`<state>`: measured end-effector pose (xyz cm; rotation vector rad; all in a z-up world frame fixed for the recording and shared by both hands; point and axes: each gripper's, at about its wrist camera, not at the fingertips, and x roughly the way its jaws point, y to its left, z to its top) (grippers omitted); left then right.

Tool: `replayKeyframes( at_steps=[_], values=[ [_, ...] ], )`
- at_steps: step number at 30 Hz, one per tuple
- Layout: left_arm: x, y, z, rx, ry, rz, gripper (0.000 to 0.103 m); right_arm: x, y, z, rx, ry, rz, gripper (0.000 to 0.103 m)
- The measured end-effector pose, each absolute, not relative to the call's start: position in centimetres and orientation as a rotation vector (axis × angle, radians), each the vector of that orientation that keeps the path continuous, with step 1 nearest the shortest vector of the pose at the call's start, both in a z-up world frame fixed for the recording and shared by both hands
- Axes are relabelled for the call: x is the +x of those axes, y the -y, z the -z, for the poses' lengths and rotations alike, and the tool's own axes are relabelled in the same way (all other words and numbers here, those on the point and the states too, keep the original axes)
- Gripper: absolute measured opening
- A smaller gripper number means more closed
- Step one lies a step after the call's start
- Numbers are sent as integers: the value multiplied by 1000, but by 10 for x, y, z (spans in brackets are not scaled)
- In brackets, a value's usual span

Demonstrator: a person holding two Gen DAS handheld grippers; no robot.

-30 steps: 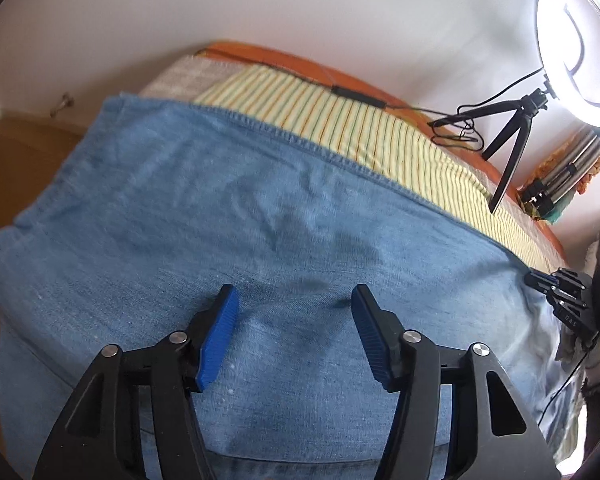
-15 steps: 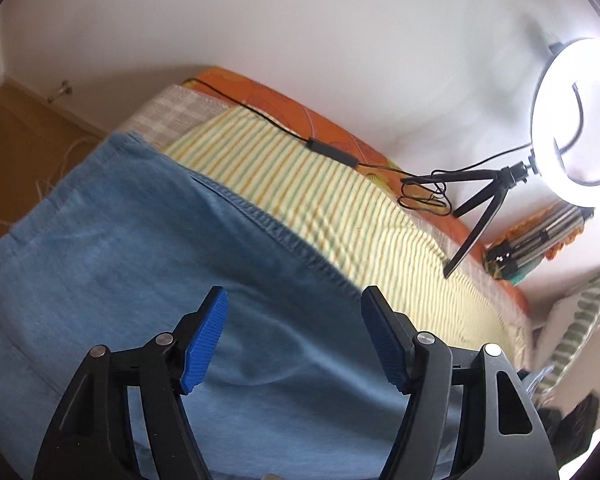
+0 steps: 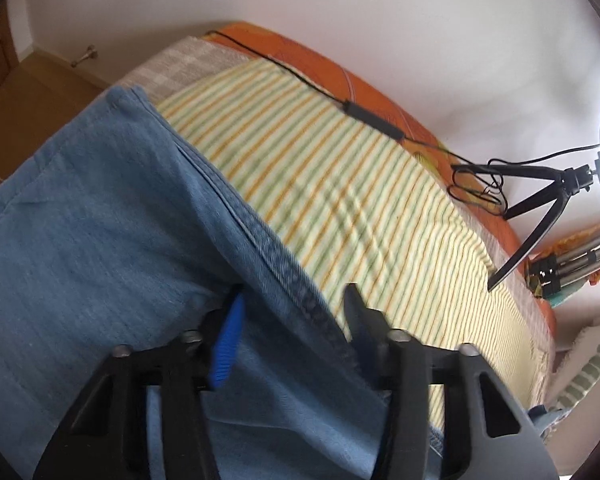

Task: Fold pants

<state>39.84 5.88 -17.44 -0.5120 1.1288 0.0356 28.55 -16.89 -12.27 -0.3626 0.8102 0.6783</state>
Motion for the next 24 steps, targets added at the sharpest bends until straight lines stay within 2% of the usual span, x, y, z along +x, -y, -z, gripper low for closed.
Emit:
replayKeyframes(
  at_steps=[2,6,16,24],
  values=[
    [391,-62,171,-485,-1095,-26,12,283,169,121,-359,-806,-671,5],
    [376,-68,151,-465,-990,-14,6,282,169,114,-351,-787,-639,5],
    [301,-89,79,-439,-792,69,5,245,171,66,-360,-720,-623,5],
    [209,-102,78,-447,-733,65,5,165,150,59,-408,-805,-759,5]
  ],
)
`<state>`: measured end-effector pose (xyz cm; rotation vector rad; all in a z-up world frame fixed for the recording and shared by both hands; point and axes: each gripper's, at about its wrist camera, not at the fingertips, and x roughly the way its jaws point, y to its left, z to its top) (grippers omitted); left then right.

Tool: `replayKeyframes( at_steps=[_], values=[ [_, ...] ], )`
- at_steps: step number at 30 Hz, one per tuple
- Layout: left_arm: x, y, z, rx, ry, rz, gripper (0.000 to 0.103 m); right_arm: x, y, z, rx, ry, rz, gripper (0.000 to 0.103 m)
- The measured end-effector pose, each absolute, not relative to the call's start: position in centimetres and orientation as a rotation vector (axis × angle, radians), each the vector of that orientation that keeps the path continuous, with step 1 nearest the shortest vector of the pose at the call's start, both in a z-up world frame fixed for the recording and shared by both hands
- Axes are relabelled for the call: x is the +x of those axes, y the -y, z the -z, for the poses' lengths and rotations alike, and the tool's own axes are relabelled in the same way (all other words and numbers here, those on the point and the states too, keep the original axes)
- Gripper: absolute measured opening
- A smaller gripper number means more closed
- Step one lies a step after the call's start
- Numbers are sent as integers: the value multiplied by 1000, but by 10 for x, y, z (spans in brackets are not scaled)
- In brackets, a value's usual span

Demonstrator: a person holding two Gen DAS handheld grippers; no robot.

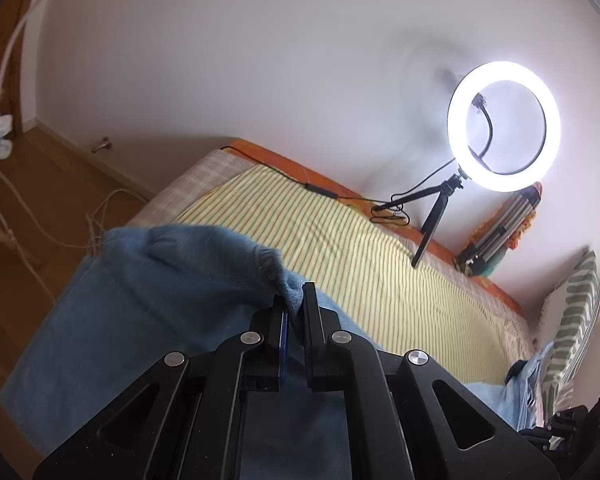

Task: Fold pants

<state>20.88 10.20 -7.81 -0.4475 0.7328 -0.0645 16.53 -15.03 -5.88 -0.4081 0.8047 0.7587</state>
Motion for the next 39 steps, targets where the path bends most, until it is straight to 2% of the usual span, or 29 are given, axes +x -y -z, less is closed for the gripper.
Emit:
replayKeyframes(
  at_steps=[6,13,17,19,21,24,29,39],
  values=[
    [149,-106,110,-452,-792,42,5,119,137,93,-441,-923,-843,5],
    [119,-110,154,-467,-920,17,5,112,128,127,-454,-1027,-886,5],
    [116,-110,150,-424,-933,-14,14,121,130,141,-427,-1081,-888,5],
    [112,-112,142,-390,-905,-41,25,124,132,142,-415,-1093,-891,6],
    [116,-110,129,-350,-873,-54,44,126,136,141,-379,-1096,-892,8],
    [133,-99,116,-240,-864,-34,48,133,143,136,-292,-1100,-903,11],
    [176,-64,116,-124,-886,22,49,135,147,121,-265,-1044,-889,12],
    [238,-34,176,87,-1047,-36,50,140,164,94,-179,-974,-826,13]
  ],
)
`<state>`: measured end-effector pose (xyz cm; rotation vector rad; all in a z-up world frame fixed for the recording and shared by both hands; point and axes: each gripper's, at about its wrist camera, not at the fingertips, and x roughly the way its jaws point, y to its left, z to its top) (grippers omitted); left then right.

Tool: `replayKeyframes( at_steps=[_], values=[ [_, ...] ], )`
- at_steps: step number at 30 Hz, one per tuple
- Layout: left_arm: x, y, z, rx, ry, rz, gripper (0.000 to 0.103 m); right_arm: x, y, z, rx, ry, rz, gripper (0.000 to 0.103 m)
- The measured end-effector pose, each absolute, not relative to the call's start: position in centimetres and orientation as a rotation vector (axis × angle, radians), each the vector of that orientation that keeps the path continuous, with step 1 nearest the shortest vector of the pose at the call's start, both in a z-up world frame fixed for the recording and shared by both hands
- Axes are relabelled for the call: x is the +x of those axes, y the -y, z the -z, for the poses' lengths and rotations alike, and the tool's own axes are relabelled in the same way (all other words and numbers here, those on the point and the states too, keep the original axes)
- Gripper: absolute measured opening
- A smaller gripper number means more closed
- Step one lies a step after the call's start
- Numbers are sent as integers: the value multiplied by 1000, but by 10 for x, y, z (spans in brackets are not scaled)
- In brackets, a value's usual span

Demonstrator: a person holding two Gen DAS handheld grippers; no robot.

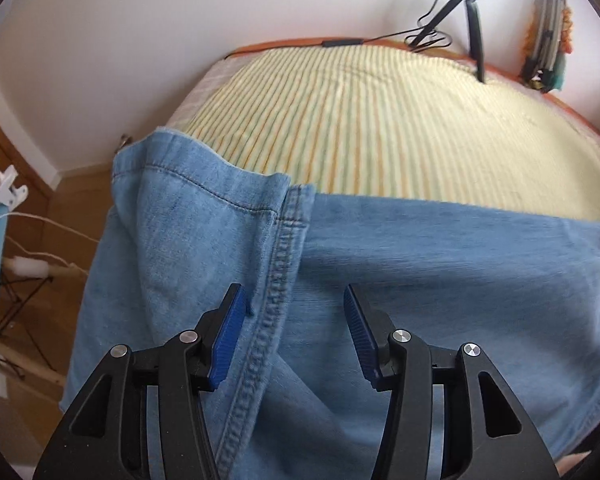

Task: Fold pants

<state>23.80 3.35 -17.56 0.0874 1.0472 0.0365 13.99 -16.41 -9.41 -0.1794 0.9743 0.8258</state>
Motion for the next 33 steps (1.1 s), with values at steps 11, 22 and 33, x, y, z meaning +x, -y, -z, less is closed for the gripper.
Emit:
replayKeyframes(
  at_steps=[11,22,33],
  values=[
    [232,-89,170,-108,-961,-2,5,162,154,65,-168,-901,-787,13],
    [153,-181,148,-375,-861,-88,4,230,101,66,-174,-885,-836,13],
    [204,-95,143,-44,-966,47,62,267,67,76,-69,-885,-842,46]
  ],
)
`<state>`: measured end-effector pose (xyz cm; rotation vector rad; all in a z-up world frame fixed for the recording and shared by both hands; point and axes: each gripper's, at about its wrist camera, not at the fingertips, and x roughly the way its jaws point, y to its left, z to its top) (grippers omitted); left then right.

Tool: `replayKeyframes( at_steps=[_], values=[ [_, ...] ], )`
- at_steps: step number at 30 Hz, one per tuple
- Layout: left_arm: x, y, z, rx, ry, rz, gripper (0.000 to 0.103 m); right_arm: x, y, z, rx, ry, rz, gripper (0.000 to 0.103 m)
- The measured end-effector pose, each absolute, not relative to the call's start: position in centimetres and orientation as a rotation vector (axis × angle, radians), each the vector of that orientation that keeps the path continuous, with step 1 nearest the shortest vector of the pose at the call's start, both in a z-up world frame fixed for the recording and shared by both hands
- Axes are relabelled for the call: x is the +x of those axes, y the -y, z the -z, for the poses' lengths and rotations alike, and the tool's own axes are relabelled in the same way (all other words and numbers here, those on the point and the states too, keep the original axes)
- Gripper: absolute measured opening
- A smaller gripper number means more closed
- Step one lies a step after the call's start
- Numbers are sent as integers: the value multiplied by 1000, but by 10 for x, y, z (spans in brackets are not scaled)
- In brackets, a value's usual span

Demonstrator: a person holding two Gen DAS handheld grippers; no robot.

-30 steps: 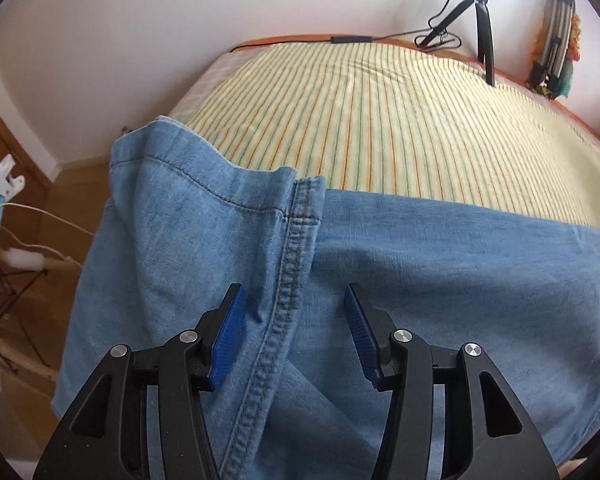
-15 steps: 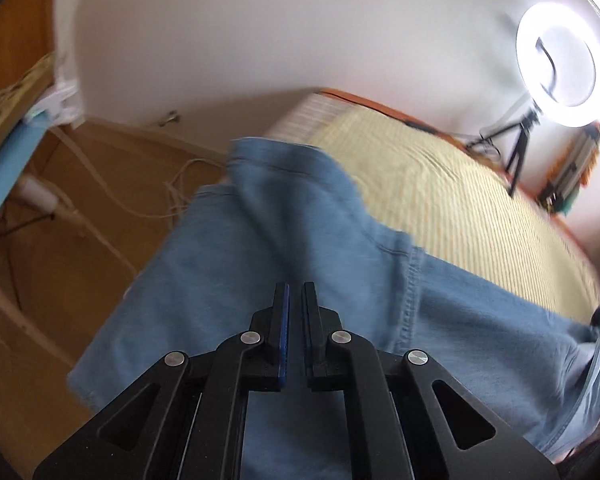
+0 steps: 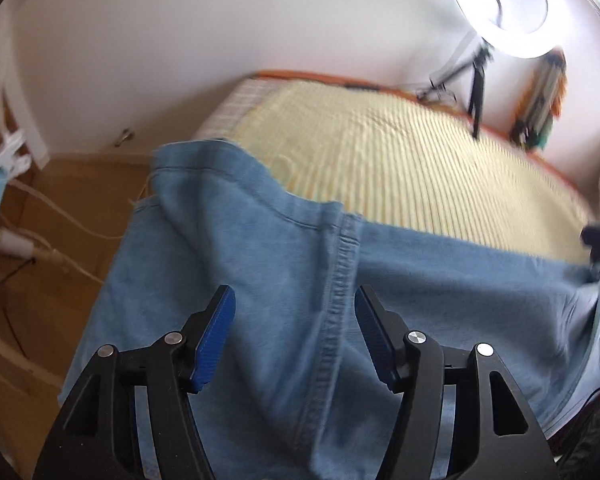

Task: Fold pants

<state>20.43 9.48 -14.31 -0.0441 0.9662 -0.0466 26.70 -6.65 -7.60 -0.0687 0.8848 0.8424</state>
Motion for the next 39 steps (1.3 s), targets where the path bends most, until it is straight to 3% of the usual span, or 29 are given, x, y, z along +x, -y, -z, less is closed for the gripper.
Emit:
replayKeyframes(
  at_steps=[4,7,8,9,11,12,19,25,28,29,30,32,36,39],
  values=[
    [223,-66,168,124,-1047,47,62,272,64,74,-57,-882,-840,52],
    [224,-70,176,103,-1015,43,61,279,63,73,-38,-884,-836,52],
    [224,-75,177,73,-1007,46,50,282,62,72,-34,-886,-835,52],
    [223,-81,176,48,-990,36,27,286,61,72,-32,-888,-834,52],
    [220,-95,173,-26,-976,44,7,292,57,71,-34,-889,-833,52],
    [217,-108,169,-102,-964,43,5,293,54,69,-37,-886,-832,52],
    [150,-187,140,-365,-858,-82,4,320,18,71,-41,-889,-887,52],
    [111,-230,156,-566,-848,-101,4,348,-46,92,-97,-945,-966,52],
    [110,-236,165,-614,-860,-71,11,366,-81,111,-104,-1003,-985,52],
    [111,-235,166,-610,-864,-62,20,369,-91,116,-114,-1018,-991,52],
    [112,-236,167,-608,-869,-74,39,374,-104,123,-132,-1029,-998,52],
    [127,-236,173,-622,-888,-101,57,381,-124,132,-162,-1042,-1001,52],
    [130,-251,178,-644,-885,-165,57,395,-155,147,-183,-1053,-1004,52],
    [134,-262,185,-667,-863,-184,49,402,-176,157,-208,-1059,-1013,52]
  ],
)
